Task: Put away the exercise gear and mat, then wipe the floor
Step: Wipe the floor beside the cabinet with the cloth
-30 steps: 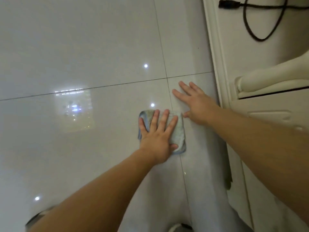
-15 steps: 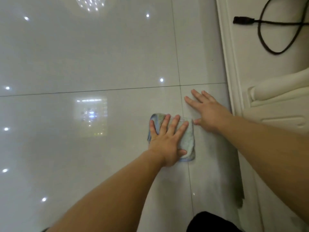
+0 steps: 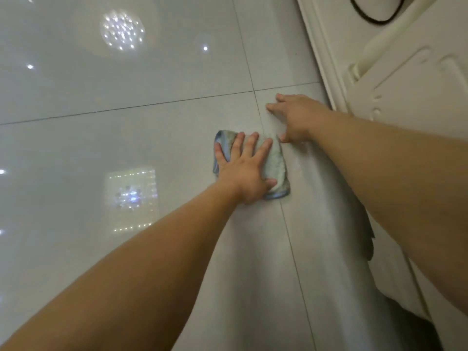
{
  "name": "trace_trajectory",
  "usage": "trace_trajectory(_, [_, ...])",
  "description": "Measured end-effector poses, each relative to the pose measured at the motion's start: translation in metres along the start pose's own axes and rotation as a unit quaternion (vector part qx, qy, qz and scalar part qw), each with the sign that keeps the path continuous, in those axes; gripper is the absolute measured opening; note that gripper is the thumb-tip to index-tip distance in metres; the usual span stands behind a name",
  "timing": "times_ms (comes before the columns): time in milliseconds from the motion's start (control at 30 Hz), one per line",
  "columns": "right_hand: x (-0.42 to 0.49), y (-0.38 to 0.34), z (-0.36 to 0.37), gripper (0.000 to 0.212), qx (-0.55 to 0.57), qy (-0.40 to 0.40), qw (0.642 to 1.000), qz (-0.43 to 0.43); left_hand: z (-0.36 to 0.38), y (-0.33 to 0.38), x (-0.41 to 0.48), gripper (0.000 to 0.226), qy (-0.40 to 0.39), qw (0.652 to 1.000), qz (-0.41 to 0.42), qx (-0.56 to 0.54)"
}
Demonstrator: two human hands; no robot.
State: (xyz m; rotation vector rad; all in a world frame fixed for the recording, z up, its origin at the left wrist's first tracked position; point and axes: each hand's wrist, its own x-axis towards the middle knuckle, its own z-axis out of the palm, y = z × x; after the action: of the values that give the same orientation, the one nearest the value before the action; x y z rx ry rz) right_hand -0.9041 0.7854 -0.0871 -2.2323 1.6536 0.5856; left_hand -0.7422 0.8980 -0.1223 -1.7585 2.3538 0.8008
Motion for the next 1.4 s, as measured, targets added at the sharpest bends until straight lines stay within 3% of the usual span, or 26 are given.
trace_trajectory(100, [-0.015, -0.008, 0.005, 0.085, -0.021, 0.046, 0.998, 0.028, 0.013, 0.013, -0.016, 0.091, 0.006, 1.0, -0.008, 0.008])
trace_trajectory(233, [-0.041, -0.013, 0.016, 0.073, 0.033, 0.093, 0.995, 0.022, 0.033, 0.027, -0.045, 0.09, 0.011, 1.0, -0.007, 0.017])
trace_trajectory(500, [-0.074, -0.028, 0.029, 0.065, 0.024, 0.033, 0.998, -0.045, 0.068, 0.036, -0.113, 0.08, 0.037, 0.999, -0.005, 0.003])
trace_trajectory(667, [-0.081, -0.042, 0.028, 0.065, 0.037, 0.039, 0.997, -0.061, 0.071, 0.024, -0.114, 0.071, 0.061, 0.998, 0.007, 0.014])
trace_trajectory(967, [-0.075, -0.088, 0.028, 0.063, 0.051, 0.064, 0.993, -0.086, 0.047, -0.088, -0.16, 0.077, 0.073, 0.996, -0.038, 0.027])
trace_trajectory(1400, [-0.043, -0.278, 0.02, 0.063, 0.044, 0.066, 0.964, -0.252, 0.024, -0.236, -0.25, 0.077, 0.099, 0.991, -0.094, -0.001])
